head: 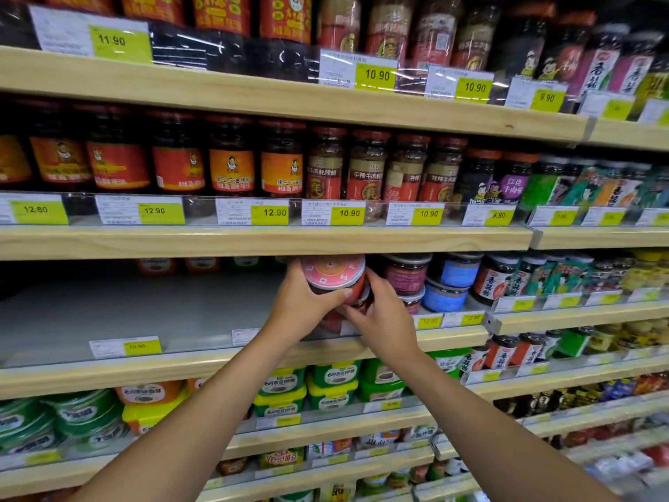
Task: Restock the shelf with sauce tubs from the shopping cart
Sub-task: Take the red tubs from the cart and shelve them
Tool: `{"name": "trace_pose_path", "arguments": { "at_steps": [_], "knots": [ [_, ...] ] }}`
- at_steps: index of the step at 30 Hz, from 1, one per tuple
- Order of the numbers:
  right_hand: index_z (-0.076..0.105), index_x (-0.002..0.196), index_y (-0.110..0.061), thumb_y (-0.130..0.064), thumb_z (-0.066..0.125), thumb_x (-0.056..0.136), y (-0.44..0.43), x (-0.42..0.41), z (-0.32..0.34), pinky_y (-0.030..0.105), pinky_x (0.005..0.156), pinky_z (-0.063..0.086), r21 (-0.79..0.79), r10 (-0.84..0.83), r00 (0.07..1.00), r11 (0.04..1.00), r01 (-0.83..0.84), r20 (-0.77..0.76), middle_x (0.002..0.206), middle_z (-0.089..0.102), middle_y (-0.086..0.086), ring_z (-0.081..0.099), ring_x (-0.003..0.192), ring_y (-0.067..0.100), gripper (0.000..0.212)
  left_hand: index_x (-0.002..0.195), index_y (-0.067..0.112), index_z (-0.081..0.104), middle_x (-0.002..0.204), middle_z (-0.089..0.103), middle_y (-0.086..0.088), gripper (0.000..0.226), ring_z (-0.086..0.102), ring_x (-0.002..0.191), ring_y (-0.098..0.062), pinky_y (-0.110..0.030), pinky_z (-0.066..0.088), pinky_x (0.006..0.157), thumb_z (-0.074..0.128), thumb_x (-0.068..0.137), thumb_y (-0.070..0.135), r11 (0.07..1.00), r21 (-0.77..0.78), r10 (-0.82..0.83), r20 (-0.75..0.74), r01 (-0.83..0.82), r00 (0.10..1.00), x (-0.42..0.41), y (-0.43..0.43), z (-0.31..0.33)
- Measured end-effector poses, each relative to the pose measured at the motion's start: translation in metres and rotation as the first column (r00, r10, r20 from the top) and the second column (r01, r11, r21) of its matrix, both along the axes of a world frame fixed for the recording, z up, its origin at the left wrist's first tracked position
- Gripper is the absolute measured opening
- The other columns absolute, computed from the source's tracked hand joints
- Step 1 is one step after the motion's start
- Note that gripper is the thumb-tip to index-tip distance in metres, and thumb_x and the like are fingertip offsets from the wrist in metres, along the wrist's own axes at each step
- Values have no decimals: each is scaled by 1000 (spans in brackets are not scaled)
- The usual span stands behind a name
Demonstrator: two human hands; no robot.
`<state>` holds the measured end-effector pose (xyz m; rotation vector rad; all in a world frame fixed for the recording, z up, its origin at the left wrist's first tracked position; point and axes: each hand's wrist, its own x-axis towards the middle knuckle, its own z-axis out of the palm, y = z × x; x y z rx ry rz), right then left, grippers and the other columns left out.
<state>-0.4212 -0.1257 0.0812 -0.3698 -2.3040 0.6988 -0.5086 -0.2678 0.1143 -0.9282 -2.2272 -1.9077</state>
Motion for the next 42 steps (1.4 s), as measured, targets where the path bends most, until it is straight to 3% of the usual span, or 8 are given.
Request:
{"name": "trace_pose_path", "arguments": {
  "at_steps": [9, 12, 18, 22, 26, 32, 38, 42],
  "knots": [
    [36, 147, -41, -62, 66, 83, 14, -13, -5, 36, 70, 54, -70, -48, 998, 996, 50, 31, 117, 65, -7, 66, 93, 20, 74, 133, 26, 50, 130, 58, 10, 66, 54, 121, -7, -23, 41, 100, 87, 78, 21, 996, -65, -67, 4, 68, 998, -21, 12, -8],
    [41, 143, -39, -64, 64, 83, 14, -15, -6, 39, 75, 56, -68, -41, 999, 997, 43, 18, 119, 67, -8, 66, 101, 20, 69, 140, 21, 52, 136, 60, 5, 60, 56, 129, -16, -33, 42, 110, 77, 85, 21, 991, -89, -100, 4, 100, 995, -33, 15, -16],
    [44, 141, -37, -63, 58, 87, 10, -15, -6, 44, 83, 55, -86, -32, 999, 996, 32, 4, 126, 66, -7, 62, 115, 22, 62, 157, 22, 33, 146, 44, 13, 69, 43, 138, -9, -23, 33, 109, 65, 97, 10, 974, -167, -151, 28, 153, 988, -45, 14, -29],
    [45, 141, -37, -60, 61, 88, 10, -15, -6, 43, 84, 55, -91, -57, 998, 994, 57, 9, 126, 66, -6, 62, 115, 22, 60, 152, 21, 41, 142, 53, 10, 63, 51, 135, -14, -34, 40, 113, 69, 95, 12, 979, -144, -137, 62, 145, 989, -48, 15, -35],
    [49, 136, -37, -64, 61, 86, 9, -16, -8, 42, 79, 55, -88, -91, 996, 992, 92, 15, 118, 67, -6, 64, 106, 21, 58, 147, 14, 48, 144, 57, -1, 67, 56, 132, -17, -48, 43, 115, 74, 87, 27, 981, -78, -167, 140, 179, 976, -49, 14, -38],
    [56, 128, -36, -62, 66, 84, 10, -14, -7, 40, 72, 56, -86, -169, 986, 982, 169, 13, 104, 71, -9, 66, 95, 18, 52, 148, 15, 49, 144, 59, -3, 96, 58, 131, -18, -49, 46, 112, 74, 66, 56, 983, -21, -177, 169, 183, 970, -52, 15, -42],
    [57, 125, -39, -65, 65, 81, 9, -10, -8, 38, 70, 56, -105, -209, 978, 973, 207, 1, 99, 71, -10, 67, 90, 17, 52, 146, 17, 51, 138, 60, 5, 60, 58, 127, -16, -47, 47, 111, 75, 91, 23, 983, -114, -130, 110, 143, 985, -41, 16, -33],
    [58, 125, -38, -63, 67, 82, 11, -8, -8, 35, 69, 53, -112, -233, 972, 966, 232, 2, 94, 71, -9, 67, 90, 17, 50, 147, 21, 50, 136, 58, 10, 58, 56, 127, -11, -37, 45, 110, 73, 93, 23, 980, -140, -128, 84, 139, 988, -42, 20, -35]
  ]
}}
